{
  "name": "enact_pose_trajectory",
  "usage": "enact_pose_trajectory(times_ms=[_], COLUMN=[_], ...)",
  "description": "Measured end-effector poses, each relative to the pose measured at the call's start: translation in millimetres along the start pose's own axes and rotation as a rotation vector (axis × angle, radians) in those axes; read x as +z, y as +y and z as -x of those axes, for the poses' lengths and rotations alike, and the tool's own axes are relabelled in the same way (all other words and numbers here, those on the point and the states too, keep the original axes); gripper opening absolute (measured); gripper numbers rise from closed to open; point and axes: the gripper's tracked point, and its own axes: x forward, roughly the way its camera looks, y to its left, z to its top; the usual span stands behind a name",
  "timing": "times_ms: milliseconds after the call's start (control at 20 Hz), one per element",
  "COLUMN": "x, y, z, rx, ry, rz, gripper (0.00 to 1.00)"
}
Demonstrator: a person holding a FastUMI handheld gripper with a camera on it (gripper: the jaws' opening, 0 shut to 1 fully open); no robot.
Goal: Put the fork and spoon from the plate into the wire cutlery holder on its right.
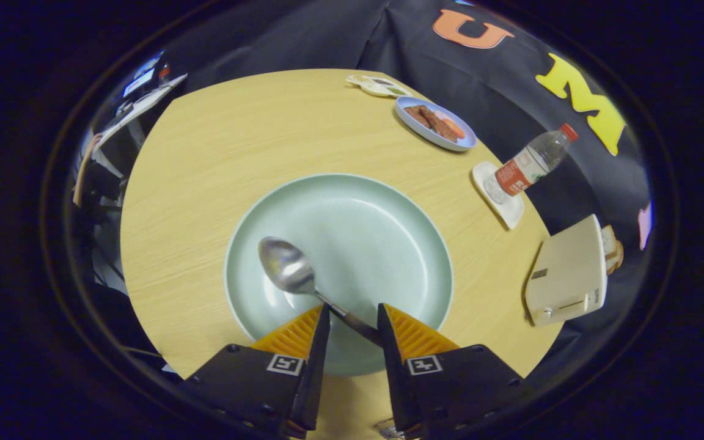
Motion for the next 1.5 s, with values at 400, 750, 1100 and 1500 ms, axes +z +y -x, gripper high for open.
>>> enact_pose_trajectory(times_ms=[400, 750, 1100, 1500], x=[-9.3, -5.1, -27.6, -101.5], y=[18.6, 12.0, -17.8, -63.1], z=[2.3, 29.6, 87.8, 150.7], rx=[0.088, 0.065, 0.032, -0.057], ry=[0.112, 0.072, -0.002, 0.008], rz=[0.041, -0.027, -0.142, -0.322], gripper=[0.21, 0.05, 0.01, 0.01])
